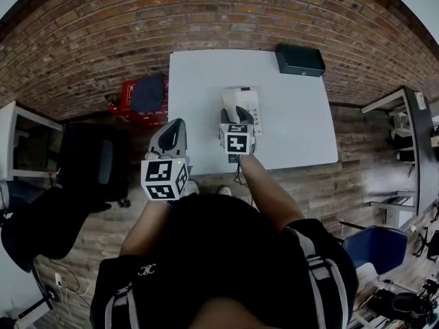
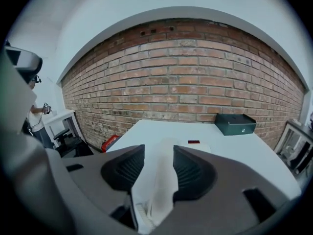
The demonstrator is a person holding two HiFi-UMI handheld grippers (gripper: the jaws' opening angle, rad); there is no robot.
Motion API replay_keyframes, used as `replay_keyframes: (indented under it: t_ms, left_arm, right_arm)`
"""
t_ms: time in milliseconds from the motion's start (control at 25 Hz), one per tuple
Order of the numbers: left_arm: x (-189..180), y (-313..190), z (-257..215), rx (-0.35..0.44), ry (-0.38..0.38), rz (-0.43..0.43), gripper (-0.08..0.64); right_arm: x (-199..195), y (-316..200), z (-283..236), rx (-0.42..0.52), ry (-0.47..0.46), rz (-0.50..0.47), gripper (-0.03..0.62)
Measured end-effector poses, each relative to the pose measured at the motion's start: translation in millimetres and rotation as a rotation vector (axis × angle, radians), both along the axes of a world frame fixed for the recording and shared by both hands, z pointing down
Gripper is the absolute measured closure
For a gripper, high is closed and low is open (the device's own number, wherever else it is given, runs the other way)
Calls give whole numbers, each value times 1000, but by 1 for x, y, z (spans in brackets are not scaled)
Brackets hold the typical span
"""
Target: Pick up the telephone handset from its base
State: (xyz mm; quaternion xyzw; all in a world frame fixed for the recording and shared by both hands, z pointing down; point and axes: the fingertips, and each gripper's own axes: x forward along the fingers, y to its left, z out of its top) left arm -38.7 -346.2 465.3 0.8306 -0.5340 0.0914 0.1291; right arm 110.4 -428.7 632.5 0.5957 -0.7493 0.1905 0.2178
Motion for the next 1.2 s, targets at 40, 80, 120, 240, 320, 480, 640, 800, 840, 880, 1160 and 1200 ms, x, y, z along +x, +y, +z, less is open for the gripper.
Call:
replay_keyframes:
  t_ms: [40, 80, 120, 240, 320, 480, 640, 800, 840, 880, 1160, 1200]
  left_arm:
    - [-2, -1, 1, -3, 0, -5, 558]
    - [-5, -2, 2, -5, 1, -10, 558]
    - [-7, -3, 2, -7, 1, -14, 558]
    - [-13, -6, 4, -11, 2, -23, 559]
    - [-16, -9, 5, -12, 2, -28, 558]
    - [-22, -12, 4, -13, 0, -31, 558]
    - [-25, -14, 4, -12, -4, -34, 559]
    - [-29, -16, 4, -11, -7, -37, 558]
    - [-30, -16, 5, -13, -6, -37, 558]
    - [-31, -17, 5, -14, -5, -36, 558]
    - [-30, -20, 4, -10, -1, -22, 558]
    - [-30, -21, 4, -9, 3, -19, 559]
  right_arm:
    - [-1, -2, 4, -17, 5, -3, 438]
    - [-2, -3, 8, -34, 12, -3, 424]
    - [-1, -5, 12, -48, 23, 2, 417]
    - [2, -12, 26, -74, 44, 21, 405]
    - [3, -14, 34, -107, 48, 29, 400]
    - [6, -17, 45, -171, 64, 50, 390]
    - [8, -22, 63, -230, 39, 75, 382]
    - [11, -25, 71, -264, 49, 92, 382]
    - [12, -25, 72, -265, 51, 103, 383]
    - [13, -26, 73, -265, 48, 111, 383]
    - [11, -25, 71, -267, 23, 122, 393]
    - [13, -25, 67, -254, 17, 126, 393]
